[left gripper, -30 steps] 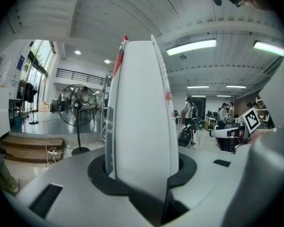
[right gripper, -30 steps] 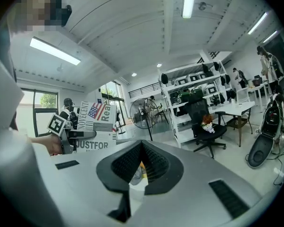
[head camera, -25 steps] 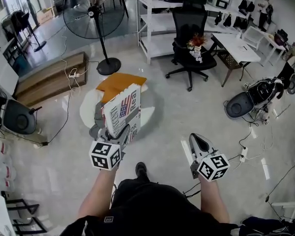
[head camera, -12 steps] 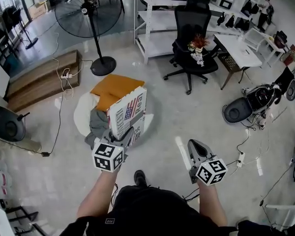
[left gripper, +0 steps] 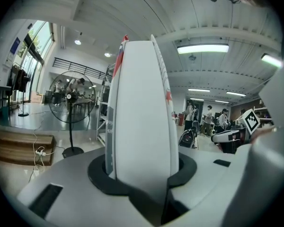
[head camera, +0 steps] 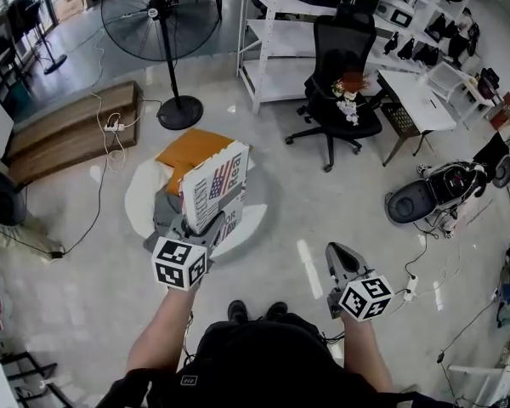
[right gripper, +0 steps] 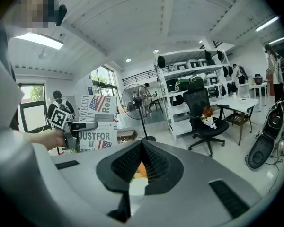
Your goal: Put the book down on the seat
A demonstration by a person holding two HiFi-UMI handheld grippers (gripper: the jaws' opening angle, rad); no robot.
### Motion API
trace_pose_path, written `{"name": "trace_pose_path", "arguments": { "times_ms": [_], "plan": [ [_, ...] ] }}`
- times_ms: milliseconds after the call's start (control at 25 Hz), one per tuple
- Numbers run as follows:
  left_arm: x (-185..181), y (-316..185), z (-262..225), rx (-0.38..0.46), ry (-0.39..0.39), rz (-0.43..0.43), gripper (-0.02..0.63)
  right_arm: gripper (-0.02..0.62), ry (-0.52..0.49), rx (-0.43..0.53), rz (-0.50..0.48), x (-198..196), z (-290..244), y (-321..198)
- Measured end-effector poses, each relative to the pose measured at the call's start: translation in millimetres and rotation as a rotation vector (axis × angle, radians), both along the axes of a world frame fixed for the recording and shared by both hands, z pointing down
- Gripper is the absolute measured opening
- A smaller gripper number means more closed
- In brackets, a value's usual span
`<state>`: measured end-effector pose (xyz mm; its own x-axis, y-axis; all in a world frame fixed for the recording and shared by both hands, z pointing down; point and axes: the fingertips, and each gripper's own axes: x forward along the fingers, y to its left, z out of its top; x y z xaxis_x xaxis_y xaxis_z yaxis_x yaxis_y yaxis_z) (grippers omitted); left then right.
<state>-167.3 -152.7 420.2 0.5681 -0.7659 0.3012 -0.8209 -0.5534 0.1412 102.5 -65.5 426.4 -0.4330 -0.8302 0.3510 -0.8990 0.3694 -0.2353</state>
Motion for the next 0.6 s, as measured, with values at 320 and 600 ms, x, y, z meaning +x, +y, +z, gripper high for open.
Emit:
{"name": "trace_pose_path", "arguments": {
  "times_ms": [320, 600],
  "plan": [
    [17, -34, 13, -0.033, -0.028, -0.015, 0.158, 0.008, -0.036, -0.025, -0.057, 7, 24, -57],
    [54, -105, 29, -0.081, -0.045, -0.097, 0.158, 0.008, -0.070, -0.048, -0.164, 33, 48, -155]
  ]
}}
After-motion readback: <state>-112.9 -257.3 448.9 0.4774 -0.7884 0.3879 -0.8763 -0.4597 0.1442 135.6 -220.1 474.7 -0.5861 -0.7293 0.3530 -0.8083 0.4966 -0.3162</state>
